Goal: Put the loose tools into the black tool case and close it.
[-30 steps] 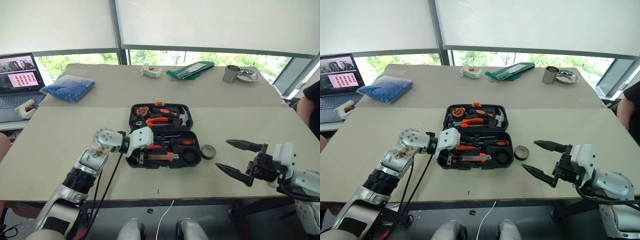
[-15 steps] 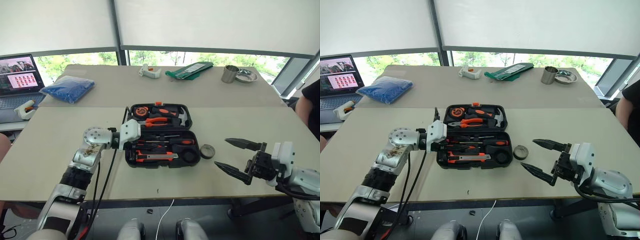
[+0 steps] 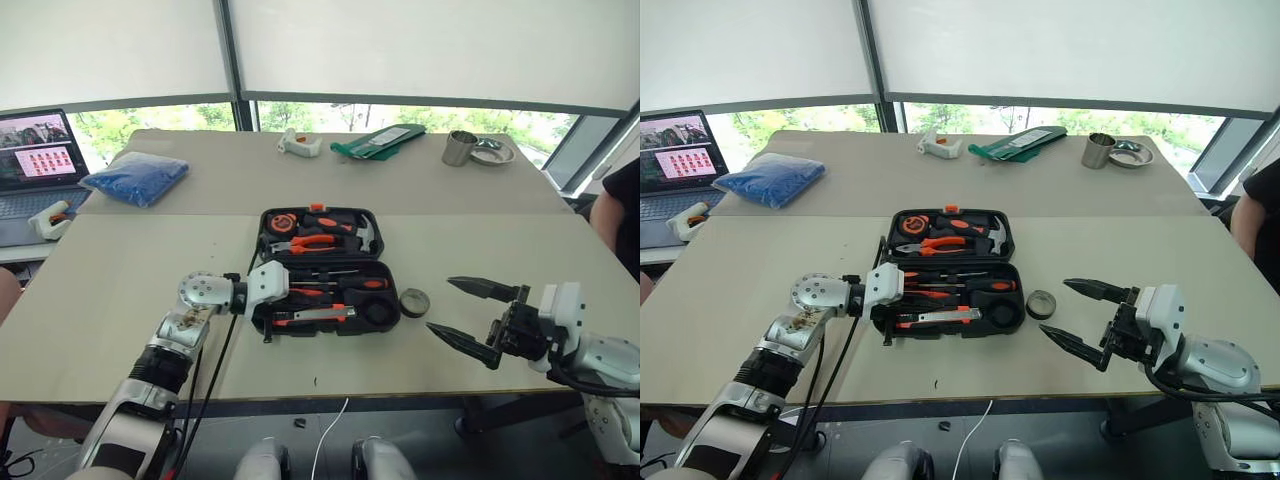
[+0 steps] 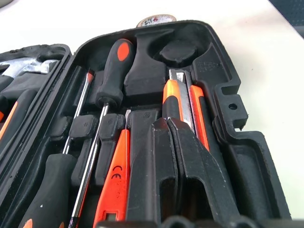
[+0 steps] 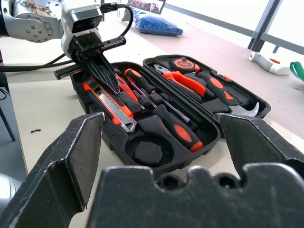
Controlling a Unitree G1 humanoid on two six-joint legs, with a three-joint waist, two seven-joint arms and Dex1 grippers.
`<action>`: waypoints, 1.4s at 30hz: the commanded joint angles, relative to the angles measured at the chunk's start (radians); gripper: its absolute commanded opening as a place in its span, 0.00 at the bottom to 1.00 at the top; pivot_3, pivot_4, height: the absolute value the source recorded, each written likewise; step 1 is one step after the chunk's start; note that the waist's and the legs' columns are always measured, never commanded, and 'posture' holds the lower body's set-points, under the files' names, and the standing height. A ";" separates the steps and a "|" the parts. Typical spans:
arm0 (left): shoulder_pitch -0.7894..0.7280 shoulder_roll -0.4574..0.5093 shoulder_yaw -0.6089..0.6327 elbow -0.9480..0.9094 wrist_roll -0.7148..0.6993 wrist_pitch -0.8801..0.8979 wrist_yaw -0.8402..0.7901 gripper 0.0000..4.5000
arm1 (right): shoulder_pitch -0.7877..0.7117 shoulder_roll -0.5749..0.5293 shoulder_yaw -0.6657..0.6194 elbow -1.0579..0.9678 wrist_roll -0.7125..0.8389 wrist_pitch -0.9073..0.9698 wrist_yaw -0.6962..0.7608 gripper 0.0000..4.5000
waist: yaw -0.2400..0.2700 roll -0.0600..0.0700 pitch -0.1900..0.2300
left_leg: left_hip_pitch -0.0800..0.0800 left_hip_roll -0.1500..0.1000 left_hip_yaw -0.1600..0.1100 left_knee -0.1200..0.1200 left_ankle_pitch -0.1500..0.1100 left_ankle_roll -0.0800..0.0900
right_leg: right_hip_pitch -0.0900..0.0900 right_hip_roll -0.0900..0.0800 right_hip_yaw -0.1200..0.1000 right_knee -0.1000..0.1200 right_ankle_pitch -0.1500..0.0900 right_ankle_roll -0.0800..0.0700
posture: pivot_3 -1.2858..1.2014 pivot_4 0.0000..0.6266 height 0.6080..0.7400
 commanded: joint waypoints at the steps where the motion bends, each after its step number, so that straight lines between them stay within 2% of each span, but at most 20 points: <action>1: 0.016 -0.004 -0.031 0.017 0.047 0.021 0.031 0.02 | 0.007 -0.008 -0.022 -0.033 0.000 0.003 -0.006 1.00 | 0.001 0.000 0.000 | 0.000 0.000 0.000 0.000 0.000 0.000 | 0.000 0.000 0.000 0.000 0.000 0.000 | 0.52 0.24 1.00; 6: 0.034 0.009 -0.083 0.018 0.112 0.042 0.050 0.02 | 0.014 -0.007 -0.023 -0.034 -0.001 0.002 -0.011 1.00 | 0.002 0.001 0.000 | 0.006 0.001 0.000 0.000 0.000 0.000 | 0.007 -0.001 0.000 0.001 -0.003 0.004 | 0.52 0.24 1.00; 9: 0.046 0.019 -0.113 0.025 0.146 0.051 0.057 0.02 | 0.012 -0.005 -0.020 -0.029 -0.004 -0.001 -0.012 1.00 | 0.002 0.002 -0.002 | 0.012 0.002 -0.001 0.000 0.000 0.000 | 0.012 -0.001 0.000 0.000 -0.007 0.000 | 0.52 0.24 1.00; 15: 0.068 0.015 -0.130 0.038 0.173 0.069 0.095 0.02 | 0.008 0.006 -0.008 -0.022 -0.018 -0.006 -0.016 1.00 | 0.002 0.008 -0.014 | 0.014 0.002 0.000 -0.002 0.000 0.000 | 0.013 -0.002 0.001 -0.001 -0.008 0.000 | 0.52 0.24 1.00; 18: 0.065 0.007 -0.113 0.057 0.157 0.001 0.110 0.02 | 0.003 0.010 -0.004 -0.016 -0.023 -0.009 -0.017 1.00 | 0.002 0.009 -0.018 | 0.014 0.002 0.000 -0.002 0.000 0.000 | 0.013 -0.002 0.001 -0.001 -0.008 0.000 | 0.52 0.24 1.00; 23: 0.067 -0.026 -0.009 0.042 0.012 -0.050 0.082 0.02 | 0.007 0.012 -0.015 -0.006 -0.029 -0.020 -0.020 1.00 | 0.003 0.011 -0.019 | 0.014 0.002 0.000 -0.003 0.000 0.000 | 0.012 -0.003 0.001 -0.001 -0.008 0.000 | 0.52 0.24 1.00; 27: 0.082 -0.030 0.114 -0.021 -0.175 -0.004 0.024 0.02 | 0.050 0.002 -0.071 0.007 -0.024 -0.031 -0.020 1.00 | 0.001 0.010 -0.019 | 0.012 0.002 0.000 -0.003 0.000 0.000 | 0.010 -0.002 0.001 -0.001 -0.008 0.000 | 0.52 0.24 1.00; 28: 0.086 -0.027 0.140 -0.036 -0.206 -0.008 0.016 0.13 | 0.065 0.000 -0.087 0.014 -0.026 -0.036 -0.017 1.00 | 0.000 0.010 -0.019 | 0.010 0.002 0.000 -0.003 0.000 0.000 | 0.009 -0.002 0.001 -0.002 -0.008 0.000 | 0.52 0.24 1.00; 29: 0.093 -0.015 0.160 -0.060 -0.234 0.009 0.004 0.17 | 0.084 0.000 -0.105 0.025 -0.032 -0.048 -0.014 1.00 | 0.000 0.010 -0.018 | 0.009 0.002 -0.001 -0.003 0.000 0.000 | 0.008 -0.002 0.000 -0.002 -0.007 0.000 | 0.52 0.24 1.00; 32: 0.133 0.039 0.223 -0.128 -0.288 0.070 0.003 0.42 | 0.164 0.004 -0.165 0.089 -0.066 -0.115 0.006 1.00 | 0.000 0.010 -0.018 | 0.005 0.002 -0.001 -0.004 -0.001 0.001 | 0.006 -0.001 -0.001 -0.005 -0.003 0.001 | 0.52 0.24 1.00; 34: 0.191 0.080 0.256 -0.166 -0.323 0.081 -0.033 0.57 | 0.208 0.012 -0.191 0.130 -0.092 -0.164 0.014 1.00 | 0.000 0.010 -0.018 | 0.005 0.002 -0.001 -0.004 -0.002 0.002 | 0.007 -0.001 -0.001 -0.007 -0.002 0.001 | 0.52 0.24 1.00; 35: 0.225 0.102 0.276 -0.178 -0.333 0.073 -0.050 0.69 | 0.225 0.018 -0.201 0.155 -0.106 -0.194 0.014 1.00 | -0.002 0.010 -0.018 | 0.005 0.002 -0.001 -0.005 -0.003 0.003 | 0.007 -0.001 -0.001 -0.008 -0.003 0.001 | 0.52 0.24 1.00; 38: 0.319 0.170 0.322 -0.187 -0.336 0.071 -0.076 0.89 | 0.252 0.028 -0.221 0.223 -0.143 -0.264 0.004 1.00 | -0.009 0.011 -0.018 | 0.005 0.002 0.000 -0.005 -0.005 0.003 | 0.007 -0.002 0.000 -0.010 -0.006 -0.001 | 0.52 0.24 1.00; 39: 0.348 0.181 0.345 -0.185 -0.351 0.068 -0.085 0.99 | 0.253 0.029 -0.224 0.241 -0.154 -0.280 -0.001 1.00 | -0.010 0.011 -0.017 | 0.005 0.002 0.000 -0.005 -0.005 0.003 | 0.007 -0.002 0.000 -0.010 -0.007 -0.001 | 0.52 0.24 1.00; 42: 0.418 0.215 0.400 -0.179 -0.402 0.091 -0.123 0.99 | 0.245 0.021 -0.221 0.265 -0.165 -0.300 -0.010 1.00 | -0.008 0.011 -0.017 | 0.006 0.002 0.000 -0.004 -0.005 0.003 | 0.006 -0.003 0.000 -0.009 -0.009 0.002 | 0.52 0.24 1.00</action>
